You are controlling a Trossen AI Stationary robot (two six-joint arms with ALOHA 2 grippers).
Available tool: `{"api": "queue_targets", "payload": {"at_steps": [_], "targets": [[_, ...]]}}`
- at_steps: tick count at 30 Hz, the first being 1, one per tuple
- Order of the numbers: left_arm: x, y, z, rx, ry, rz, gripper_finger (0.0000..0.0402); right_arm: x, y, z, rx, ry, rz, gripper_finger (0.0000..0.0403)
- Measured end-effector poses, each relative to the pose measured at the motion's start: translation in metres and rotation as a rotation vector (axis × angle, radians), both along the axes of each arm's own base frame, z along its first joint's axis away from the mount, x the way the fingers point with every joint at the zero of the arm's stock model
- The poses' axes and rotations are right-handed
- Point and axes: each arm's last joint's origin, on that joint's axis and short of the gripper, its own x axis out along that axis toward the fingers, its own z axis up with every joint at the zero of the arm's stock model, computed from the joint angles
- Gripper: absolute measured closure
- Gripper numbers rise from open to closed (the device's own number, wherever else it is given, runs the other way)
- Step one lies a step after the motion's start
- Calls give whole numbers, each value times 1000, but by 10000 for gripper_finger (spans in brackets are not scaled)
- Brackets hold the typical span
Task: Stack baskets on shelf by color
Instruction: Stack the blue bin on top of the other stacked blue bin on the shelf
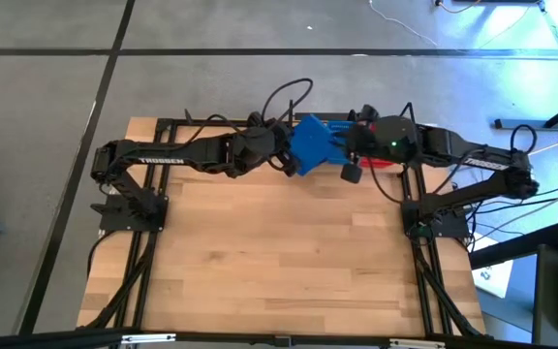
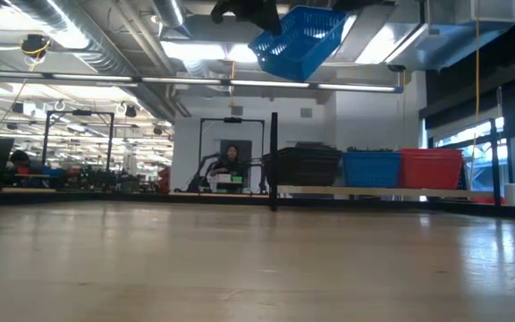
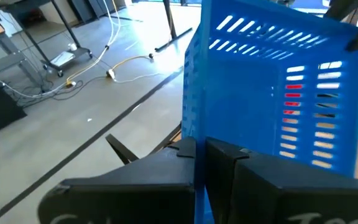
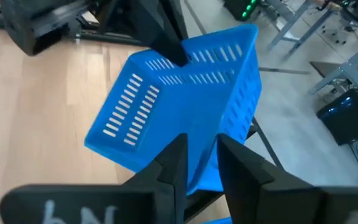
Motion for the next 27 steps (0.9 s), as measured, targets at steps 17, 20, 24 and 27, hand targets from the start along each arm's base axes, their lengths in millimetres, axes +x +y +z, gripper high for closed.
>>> {"api": "queue_targets", "payload": {"at_steps": [17, 20, 24, 27], "targets": [[1, -9, 0, 36, 37, -39, 387, 13, -5, -10, -30, 34, -121, 393], [1, -9, 0, 31, 30, -43, 371, 13, -5, -10, -28, 33, -121, 385], [1, -9, 0, -1, -3, -36, 350, 13, -5, -10, -24, 32, -115, 392], [1, -8, 1, -13, -18, -33, 336, 14, -4, -10, -15, 32, -97, 397]]}}
